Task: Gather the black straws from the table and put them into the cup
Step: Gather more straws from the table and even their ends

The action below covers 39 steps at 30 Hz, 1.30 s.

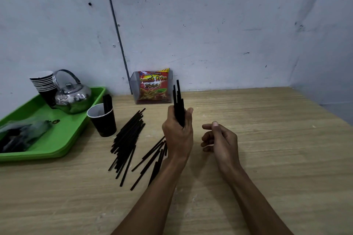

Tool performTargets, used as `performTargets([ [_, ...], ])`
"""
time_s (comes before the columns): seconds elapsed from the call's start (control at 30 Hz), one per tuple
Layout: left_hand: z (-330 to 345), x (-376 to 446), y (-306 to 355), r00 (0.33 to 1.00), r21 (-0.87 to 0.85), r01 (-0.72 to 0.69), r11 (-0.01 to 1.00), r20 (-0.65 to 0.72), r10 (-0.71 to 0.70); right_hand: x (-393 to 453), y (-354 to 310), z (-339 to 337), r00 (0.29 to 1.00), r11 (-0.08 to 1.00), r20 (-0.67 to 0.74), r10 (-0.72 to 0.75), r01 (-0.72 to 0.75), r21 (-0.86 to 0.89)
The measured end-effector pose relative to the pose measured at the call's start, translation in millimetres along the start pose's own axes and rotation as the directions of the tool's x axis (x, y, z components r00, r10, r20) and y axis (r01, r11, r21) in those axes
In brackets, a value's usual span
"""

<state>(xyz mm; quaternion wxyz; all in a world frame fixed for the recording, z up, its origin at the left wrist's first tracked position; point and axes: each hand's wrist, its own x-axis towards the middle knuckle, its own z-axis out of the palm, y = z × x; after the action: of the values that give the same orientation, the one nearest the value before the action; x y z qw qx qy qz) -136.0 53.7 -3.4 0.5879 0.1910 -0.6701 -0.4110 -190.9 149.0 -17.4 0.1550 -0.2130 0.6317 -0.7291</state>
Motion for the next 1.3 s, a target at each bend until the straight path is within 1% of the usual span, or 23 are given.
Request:
performTargets([
  [0.1, 3.9, -0.6, -3.2, 0.999, 0.027, -0.018, 0.999, 0.035, 0.017, 0.3, -7.2, -0.4, 0.997, 0.996, 0.003, -0.080, 0.080, -0.025],
  [0.2, 7.2, 4.4, -7.0, 0.999, -0.005, 0.029, 1.000, 0.044, -0.028, 4.0, -29.7, 2.1, 0.976, 0.969, 0.050, -0.211, 0.216, -0.123],
  [0.27, 8.6, 4.4, -10.9, 0.996, 0.012, 0.029, 1.000, 0.080, -0.030, 10.2, -54.5, 7.7, 0.932, 0.912, 0.098, -0.350, 0.362, -0.193],
  [0.33, 10.4, 2.6, -14.9, 0.994, 0.049, 0.007, 0.999, 0.110, -0.012, 18.5, -85.1, 16.9, 0.863, 0.829, 0.147, -0.484, 0.506, -0.238],
  [0.4, 12.8, 2.7, -16.8, 0.994, 0.068, 0.002, 0.998, 0.113, -0.010, 27.9, -117.8, 30.0, 0.800, 0.738, 0.217, -0.560, 0.600, -0.309],
  [0.47, 14.2, 4.3, -17.8, 0.995, 0.085, 0.005, 0.996, 0.103, -0.014, 36.4, -147.5, 45.5, 0.772, 0.659, 0.307, -0.557, 0.636, -0.401],
  [0.53, 14.0, 5.1, -19.0, 0.994, 0.076, 0.003, 0.997, 0.105, -0.011, 44.4, -169.5, 58.3, 0.775, 0.606, 0.392, -0.497, 0.633, -0.482],
  [0.6, 13.6, 5.2, -20.4, 0.993, 0.055, 0.011, 0.998, 0.115, -0.017, 51.3, -180.0, 68.2, 0.798, 0.561, 0.476, -0.369, 0.600, -0.571],
  [0.67, 13.2, 5.0, -21.7, 0.991, 0.030, 0.032, 0.999, 0.127, -0.036, 55.8, -176.7, 74.9, 0.813, 0.483, 0.546, -0.203, 0.568, -0.666],
  [0.7, 12.9, 4.1, -22.1, 0.990, 0.016, 0.052, 0.999, 0.130, -0.054, 56.4, -170.3, 76.8, 0.814, 0.454, 0.565, -0.136, 0.558, -0.695],
  [0.73, 13.0, 3.0, -22.2, 0.988, 0.001, 0.081, 0.997, 0.130, -0.080, 56.1, -162.7, 77.8, 0.818, 0.453, 0.566, -0.101, 0.544, -0.706],
  [0.77, 13.6, 1.9, -21.8, 0.985, -0.018, 0.123, 0.992, 0.129, -0.119, 55.0, -155.8, 78.9, 0.826, 0.479, 0.555, -0.102, 0.530, -0.700],
  [0.8, 14.6, 0.8, -21.1, 0.979, -0.046, 0.170, 0.984, 0.126, -0.163, 53.7, -150.3, 79.4, 0.830, 0.497, 0.542, -0.134, 0.529, -0.688],
  [0.87, 17.4, 0.2, -20.0, 0.969, -0.091, 0.230, 0.969, 0.114, -0.219, 52.7, -144.8, 81.1, 0.814, 0.473, 0.541, -0.211, 0.569, -0.673],
  [0.93, 18.9, 0.1, -20.3, 0.973, -0.068, 0.217, 0.974, 0.091, -0.210, 54.2, -145.3, 81.3, 0.799, 0.483, 0.543, -0.257, 0.593, -0.645],
  [1.03, 15.5, 0.1, -20.6, 0.983, -0.053, 0.169, 0.984, 0.076, -0.165, 64.0, -148.5, 76.5, 0.817, 0.545, 0.475, -0.327, 0.574, -0.611],
  [1.07, 13.8, 0.0, -20.7, 0.984, -0.073, 0.164, 0.984, 0.077, -0.159, 67.5, -149.0, 75.1, 0.830, 0.573, 0.452, -0.326, 0.554, -0.604],
  [1.13, 11.3, 0.9, -19.5, 0.983, -0.106, 0.174, 0.979, 0.075, -0.167, 73.0, -148.0, 73.9, 0.858, 0.643, 0.431, -0.279, 0.500, -0.580],
  [1.2, 10.2, 2.0, -18.3, 0.980, -0.115, 0.194, 0.974, 0.074, -0.187, 75.1, -145.7, 73.7, 0.870, 0.676, 0.422, -0.256, 0.473, -0.564],
  [1.23, 9.8, 2.6, -17.5, 0.978, -0.116, 0.202, 0.972, 0.080, -0.194, 76.4, -144.3, 74.0, 0.870, 0.659, 0.416, -0.264, 0.478, -0.580],
  [1.27, 9.1, 3.1, -16.8, 0.976, -0.117, 0.207, 0.971, 0.091, -0.198, 78.3, -143.1, 73.7, 0.867, 0.608, 0.407, -0.286, 0.493, -0.623],
  [1.3, 8.3, 3.8, -16.3, 0.974, -0.118, 0.211, 0.970, 0.103, -0.200, 80.4, -142.8, 72.9, 0.861, 0.520, 0.394, -0.322, 0.508, -0.687],
])
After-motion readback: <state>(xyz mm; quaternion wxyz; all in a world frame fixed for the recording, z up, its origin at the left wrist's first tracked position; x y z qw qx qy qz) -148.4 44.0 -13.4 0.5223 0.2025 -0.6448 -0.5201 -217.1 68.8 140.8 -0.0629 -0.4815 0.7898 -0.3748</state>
